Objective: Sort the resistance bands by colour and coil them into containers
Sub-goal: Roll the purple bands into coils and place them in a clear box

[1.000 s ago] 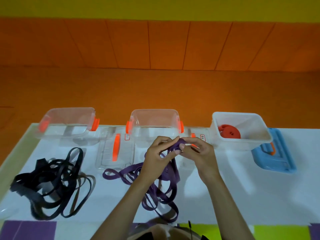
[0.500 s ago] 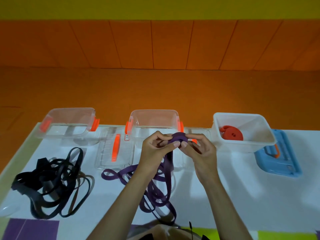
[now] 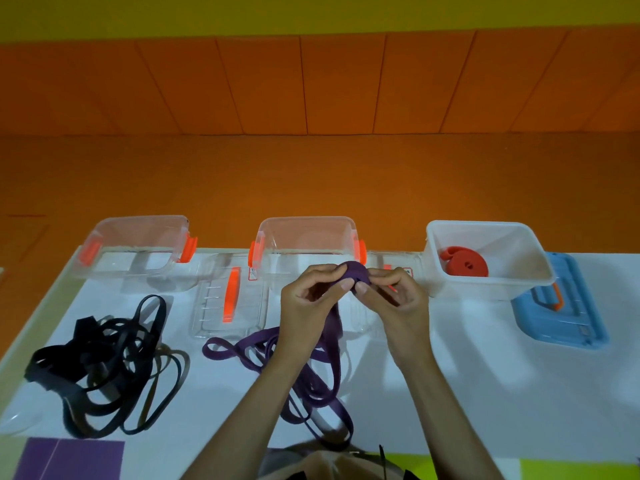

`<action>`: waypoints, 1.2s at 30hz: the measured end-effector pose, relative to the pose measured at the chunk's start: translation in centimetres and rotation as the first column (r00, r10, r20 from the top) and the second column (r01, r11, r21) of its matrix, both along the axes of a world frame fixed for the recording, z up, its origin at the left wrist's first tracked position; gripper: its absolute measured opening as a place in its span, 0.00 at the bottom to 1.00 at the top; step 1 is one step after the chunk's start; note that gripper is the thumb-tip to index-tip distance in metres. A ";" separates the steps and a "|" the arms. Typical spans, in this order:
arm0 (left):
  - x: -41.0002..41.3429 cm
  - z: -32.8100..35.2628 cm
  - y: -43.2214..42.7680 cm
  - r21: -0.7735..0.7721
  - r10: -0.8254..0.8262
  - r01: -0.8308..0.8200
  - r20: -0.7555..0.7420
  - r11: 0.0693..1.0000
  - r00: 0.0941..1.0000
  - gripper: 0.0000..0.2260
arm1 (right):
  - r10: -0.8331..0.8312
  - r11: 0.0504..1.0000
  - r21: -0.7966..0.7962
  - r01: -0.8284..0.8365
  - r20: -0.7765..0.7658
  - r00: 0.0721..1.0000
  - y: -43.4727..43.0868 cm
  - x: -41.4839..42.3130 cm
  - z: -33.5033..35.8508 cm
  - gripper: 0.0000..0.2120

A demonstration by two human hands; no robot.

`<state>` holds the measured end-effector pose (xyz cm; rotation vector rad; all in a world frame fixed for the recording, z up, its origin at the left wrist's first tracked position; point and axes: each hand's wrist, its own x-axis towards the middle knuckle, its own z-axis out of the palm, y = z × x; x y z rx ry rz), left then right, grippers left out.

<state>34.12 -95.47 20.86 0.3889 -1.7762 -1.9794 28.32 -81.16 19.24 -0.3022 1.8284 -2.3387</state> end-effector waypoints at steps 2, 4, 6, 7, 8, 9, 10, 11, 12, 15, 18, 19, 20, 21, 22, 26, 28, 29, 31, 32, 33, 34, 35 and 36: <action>0.0 -0.1 -0.1 -0.047 -0.010 0.010 0.004 0.999 1.000 0.11 | 0.053 0.999 0.011 -0.053 0.032 0.998 0.1 0.4 -0.4 0.08; 0.0 -0.1 -0.1 -0.112 -0.007 0.006 -0.007 0.994 1.000 0.11 | 0.089 0.994 0.057 -0.090 0.020 0.996 0.4 0.3 -0.5 0.06; 0.0 -0.1 0.0 -0.161 0.002 -0.002 0.000 0.987 1.000 0.11 | 0.082 0.991 0.110 -0.081 -0.004 0.997 0.7 0.1 -0.3 0.05; -0.1 0.0 0.2 -0.178 0.004 -0.002 0.010 0.984 1.000 0.10 | 0.063 0.991 0.116 -0.062 -0.007 0.998 0.9 -0.1 -0.1 0.04; -0.2 0.0 0.4 -0.188 0.009 -0.005 0.018 0.982 1.000 0.09 | 0.040 0.994 0.106 -0.040 0.001 0.999 1.0 -0.2 0.1 0.05; -0.2 -0.1 0.6 -0.183 0.016 -0.012 0.016 0.983 1.000 0.08 | 0.023 0.996 0.084 -0.025 0.015 1.000 1.1 -0.3 0.4 0.06; -0.2 -0.1 0.9 -0.163 0.025 -0.024 0.005 0.986 1.000 0.08 | 0.022 0.998 0.056 -0.023 0.027 0.999 1.2 -0.4 0.7 0.08; -0.1 -0.2 1.1 -0.133 0.035 -0.036 -0.009 0.990 0.999 0.08 | 0.036 0.999 0.029 -0.037 0.038 0.999 1.3 -0.4 0.9 0.12; -0.1 -0.3 1.2 -0.103 0.041 -0.043 -0.019 0.994 0.999 0.09 | 0.063 0.998 0.006 -0.063 0.050 0.997 1.3 -0.5 1.1 0.16; 0.1 -0.5 1.2 -0.069 -0.025 0.023 -0.023 0.997 0.999 0.12 | 0.112 0.994 -0.002 -0.112 0.066 0.992 1.3 -0.4 1.1 0.16; 0.1 -0.6 0.6 -0.124 -0.124 0.123 0.002 0.985 0.992 0.14 | 0.144 0.989 0.000 -0.145 0.072 0.987 1.5 -0.2 0.7 0.11; 0.0 -0.5 0.3 -0.164 -0.147 0.147 0.017 0.975 0.989 0.15 | 0.152 0.988 0.007 -0.153 0.079 0.985 1.6 -0.2 0.8 0.09; 0.1 -0.5 0.1 -0.204 -0.164 0.167 0.032 0.965 0.986 0.15 | 0.152 0.987 0.032 -0.155 0.077 0.985 1.7 -0.4 0.9 0.08; 0.1 -0.6 0.0 -0.235 -0.177 0.183 0.047 0.955 0.983 0.15 | 0.141 0.986 0.080 -0.146 0.058 0.988 1.9 -0.6 1.0 0.07; 0.1 -0.7 -0.2 -0.253 -0.187 0.197 0.063 0.947 0.980 0.16 | 0.121 0.982 0.145 -0.123 0.022 0.992 2.0 -0.9 1.2 0.07; 0.2 -0.7 0.1 -0.209 -0.160 0.179 0.102 0.962 0.982 0.16 | 0.056 0.963 0.268 -0.038 -0.061 0.997 2.0 -1.6 1.4 0.09; 0.2 -0.7 0.3 -0.196 -0.112 0.117 0.036 0.974 0.993 0.15 | 0.045 0.976 0.214 -0.030 -0.066 0.997 1.8 -1.6 1.6 0.12; 0.3 -0.6 0.4 -0.195 -0.107 0.105 0.002 0.975 0.994 0.15 | 0.043 0.985 0.168 -0.032 -0.062 0.997 1.7 -1.5 1.7 0.12; 0.1 -0.3 0.1 -0.212 -0.108 0.100 -0.025 0.972 0.994 0.16 | 0.053 0.995 0.082 -0.051 -0.023 0.998 1.5 -1.4 1.9 0.10; 0.0 -0.2 -0.1 -0.216 -0.110 0.102 -0.023 0.971 0.994 0.17 | 0.072 0.996 0.046 -0.072 0.007 0.997 1.5 -1.2 1.8 0.10; -0.1 0.0 -0.3 -0.205 -0.114 0.108 -0.017 0.973 0.993 0.17 | 0.094 0.995 0.018 -0.095 0.033 0.995 1.5 -1.2 1.7 0.11; -0.1 0.2 -0.4 -0.184 -0.117 0.112 -0.013 0.976 0.993 0.17 | 0.111 0.994 0.008 -0.112 0.051 0.992 1.5 -1.1 1.6 0.11; -0.1 0.3 -0.4 -0.169 -0.113 0.109 -0.012 0.980 0.994 0.16 | 0.123 0.992 0.017 -0.124 0.058 0.991 1.6 -1.2 1.5 0.11; -0.1 0.4 -0.4 -0.165 -0.097 0.093 -0.014 0.982 0.995 0.14 | 0.127 0.990 0.052 -0.130 0.052 0.991 1.7 -1.3 1.5 0.11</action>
